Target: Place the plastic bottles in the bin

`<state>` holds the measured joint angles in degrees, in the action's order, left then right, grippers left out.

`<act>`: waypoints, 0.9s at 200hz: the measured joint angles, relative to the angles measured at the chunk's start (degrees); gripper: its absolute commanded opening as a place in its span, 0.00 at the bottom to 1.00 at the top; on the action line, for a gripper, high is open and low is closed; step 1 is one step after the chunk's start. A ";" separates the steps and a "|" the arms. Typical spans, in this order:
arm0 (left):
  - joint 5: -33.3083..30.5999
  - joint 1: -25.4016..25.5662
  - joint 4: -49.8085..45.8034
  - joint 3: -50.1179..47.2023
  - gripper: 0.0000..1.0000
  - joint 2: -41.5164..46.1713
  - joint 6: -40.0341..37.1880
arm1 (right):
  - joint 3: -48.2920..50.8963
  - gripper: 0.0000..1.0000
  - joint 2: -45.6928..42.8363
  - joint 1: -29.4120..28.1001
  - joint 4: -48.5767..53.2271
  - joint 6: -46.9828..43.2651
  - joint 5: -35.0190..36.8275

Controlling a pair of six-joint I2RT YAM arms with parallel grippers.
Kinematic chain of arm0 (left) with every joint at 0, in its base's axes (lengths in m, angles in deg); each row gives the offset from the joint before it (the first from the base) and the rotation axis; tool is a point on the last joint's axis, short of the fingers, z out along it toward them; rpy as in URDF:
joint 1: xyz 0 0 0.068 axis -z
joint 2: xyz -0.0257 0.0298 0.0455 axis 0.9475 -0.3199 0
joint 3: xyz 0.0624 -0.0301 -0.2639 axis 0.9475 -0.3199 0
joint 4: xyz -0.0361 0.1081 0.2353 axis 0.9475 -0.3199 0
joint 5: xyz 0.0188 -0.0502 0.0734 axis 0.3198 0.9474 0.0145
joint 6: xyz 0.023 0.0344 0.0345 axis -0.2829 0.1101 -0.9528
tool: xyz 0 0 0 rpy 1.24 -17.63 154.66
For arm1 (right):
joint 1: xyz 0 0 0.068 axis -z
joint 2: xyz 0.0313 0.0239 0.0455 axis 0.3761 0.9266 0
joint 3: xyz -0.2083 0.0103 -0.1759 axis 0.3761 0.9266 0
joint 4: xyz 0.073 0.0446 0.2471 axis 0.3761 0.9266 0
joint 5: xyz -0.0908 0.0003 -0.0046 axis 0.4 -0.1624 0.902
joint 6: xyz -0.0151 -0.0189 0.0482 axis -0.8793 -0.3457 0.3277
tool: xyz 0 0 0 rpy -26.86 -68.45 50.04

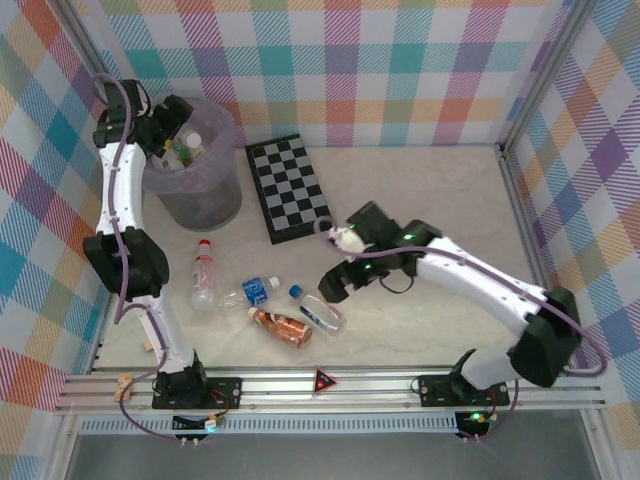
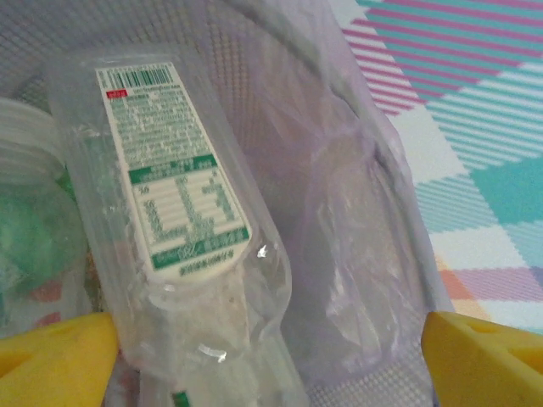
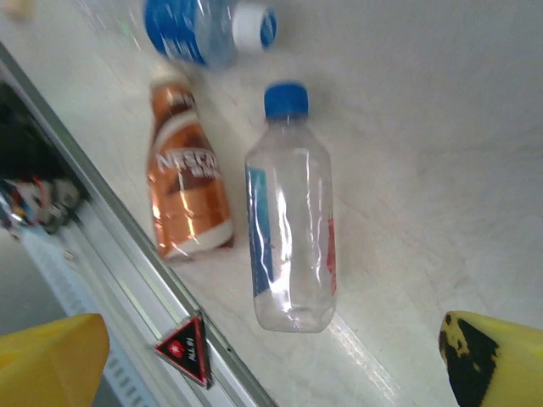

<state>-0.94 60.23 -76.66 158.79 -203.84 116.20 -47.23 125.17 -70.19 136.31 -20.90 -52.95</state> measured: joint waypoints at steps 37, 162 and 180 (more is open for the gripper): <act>-2.93 0.37 -3.37 -0.02 1.00 5.27 -4.04 | 1.01 0.98 8.83 -4.11 -0.13 0.61 3.30; -4.15 1.40 -7.06 -16.72 0.99 28.13 -10.19 | 2.25 0.75 20.35 -6.14 -6.58 4.70 4.24; -4.37 2.62 -6.99 -19.98 0.98 31.50 -10.40 | 2.25 0.72 20.39 -6.14 -6.64 5.07 4.28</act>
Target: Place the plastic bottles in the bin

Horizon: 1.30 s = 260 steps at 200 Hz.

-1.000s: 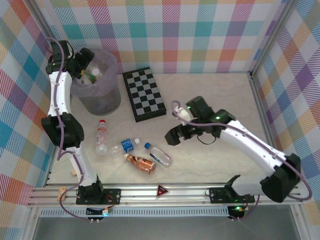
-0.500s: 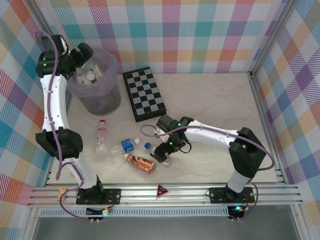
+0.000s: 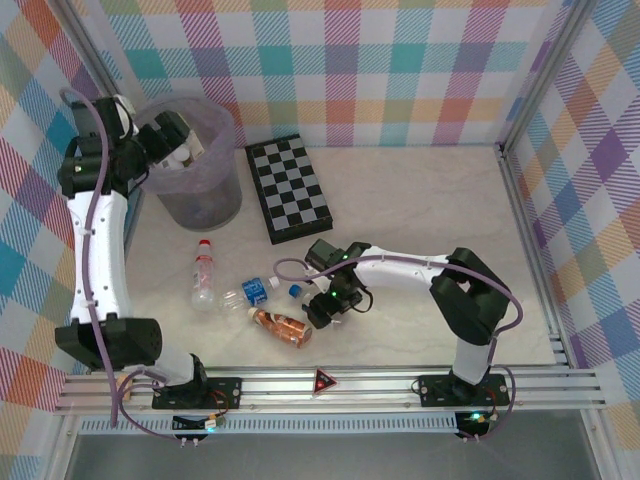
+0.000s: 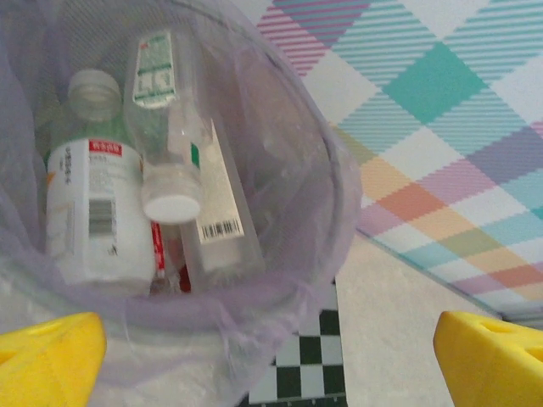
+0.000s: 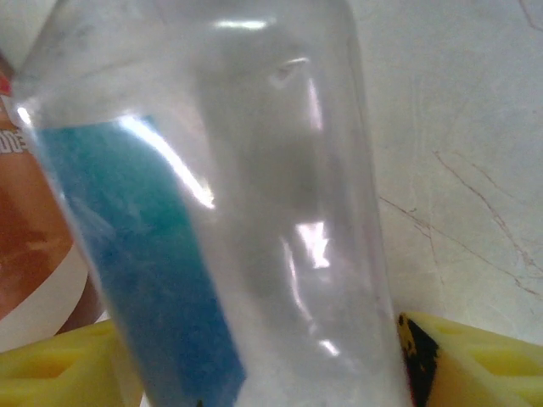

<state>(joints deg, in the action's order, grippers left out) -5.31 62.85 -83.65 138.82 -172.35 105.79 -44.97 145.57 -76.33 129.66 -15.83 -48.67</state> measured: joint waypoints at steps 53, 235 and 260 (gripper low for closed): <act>0.83 1.57 1.42 -7.48 0.97 6.49 0.96 | 0.00 0.64 -1.53 1.05 0.28 -0.66 0.13; 9.84 28.04 21.07 -25.81 0.96 10.73 20.57 | -10.93 0.65 -18.43 17.92 -0.02 -7.21 -9.14; 10.21 29.66 24.55 -29.16 0.95 9.62 23.39 | -12.28 0.65 -18.43 17.90 -4.04 -6.47 -11.34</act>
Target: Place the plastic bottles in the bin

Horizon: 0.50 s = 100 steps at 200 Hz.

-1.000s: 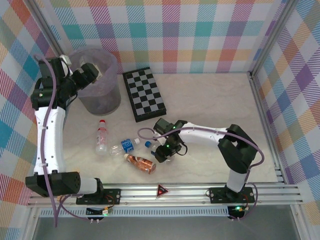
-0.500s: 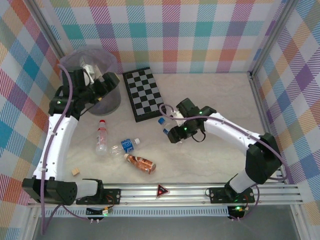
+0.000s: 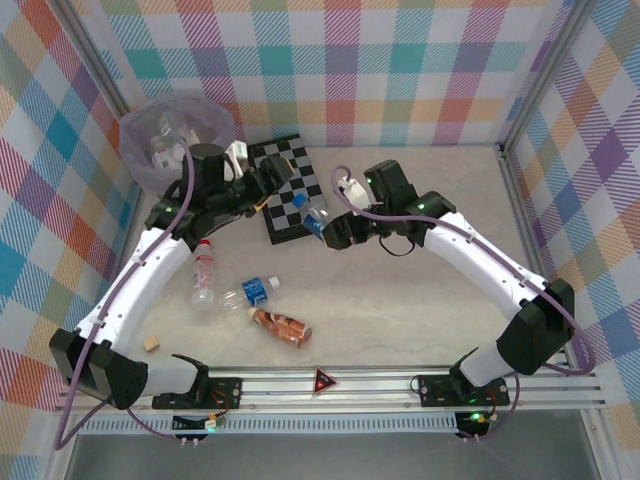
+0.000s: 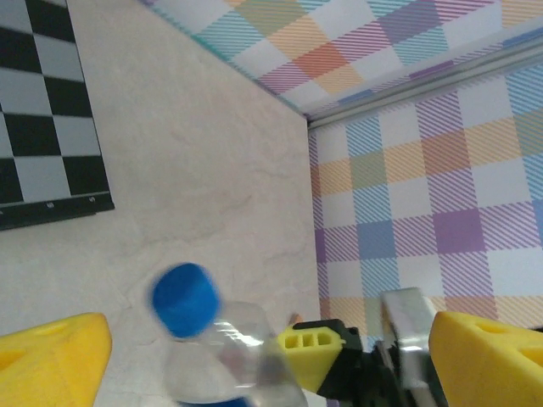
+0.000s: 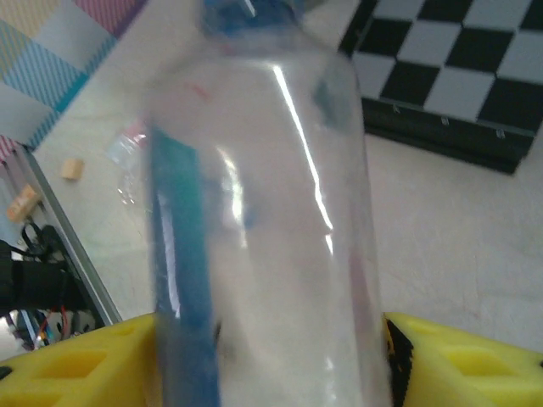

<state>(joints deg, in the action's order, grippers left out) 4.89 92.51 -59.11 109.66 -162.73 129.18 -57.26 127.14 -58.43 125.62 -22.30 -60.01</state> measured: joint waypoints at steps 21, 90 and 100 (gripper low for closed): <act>-0.04 1.95 3.39 -2.91 0.95 -0.76 3.06 | 0.00 0.65 0.11 0.02 -3.43 1.29 -0.87; -4.02 5.57 2.32 -4.04 0.94 -1.55 3.45 | -3.93 0.66 3.50 -0.07 -0.28 1.27 5.09; -4.26 4.81 1.36 -4.00 0.94 -1.18 2.93 | -3.93 0.68 4.13 -0.42 2.16 1.29 6.25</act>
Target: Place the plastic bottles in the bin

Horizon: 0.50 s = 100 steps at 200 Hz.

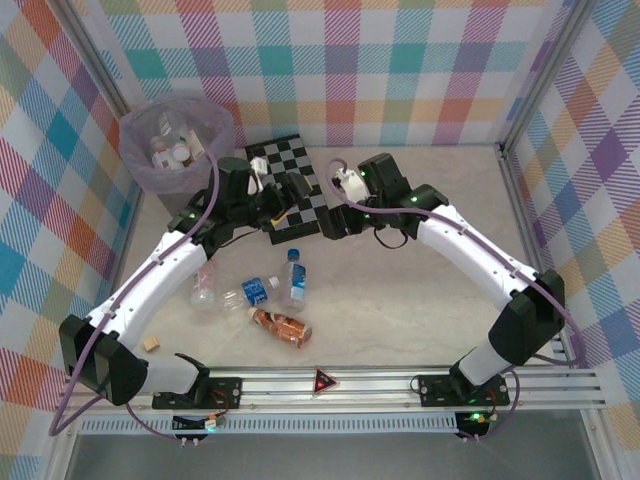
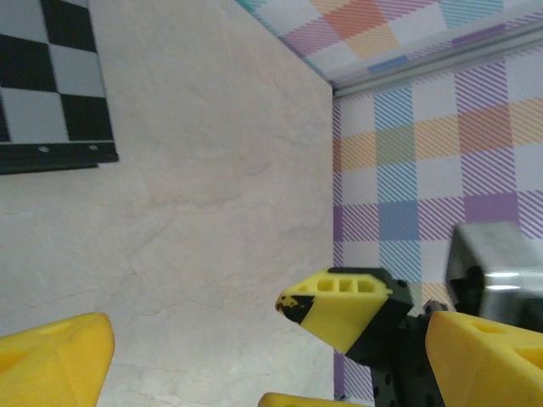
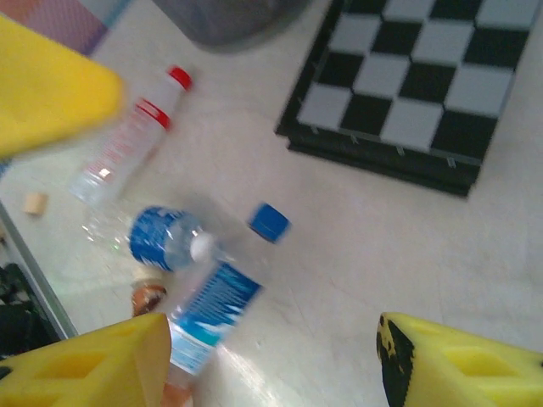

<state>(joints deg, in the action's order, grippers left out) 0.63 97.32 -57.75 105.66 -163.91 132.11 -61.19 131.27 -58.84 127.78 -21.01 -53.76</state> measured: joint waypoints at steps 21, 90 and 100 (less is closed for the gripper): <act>-0.81 -2.43 -1.70 0.04 0.94 0.94 -0.81 | 0.24 0.70 2.16 -2.21 3.85 0.63 1.16; -5.57 -8.87 -9.60 0.37 0.94 5.60 -5.99 | 3.82 0.90 8.50 -10.93 6.08 18.56 -2.73; -5.86 -8.87 -9.86 0.35 0.94 5.68 -6.29 | 4.35 0.92 10.08 -11.41 5.27 21.27 -3.32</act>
<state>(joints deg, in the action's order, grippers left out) -5.23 88.45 -67.61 106.01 -158.23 125.81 -56.84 141.35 -70.25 133.05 0.26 -57.08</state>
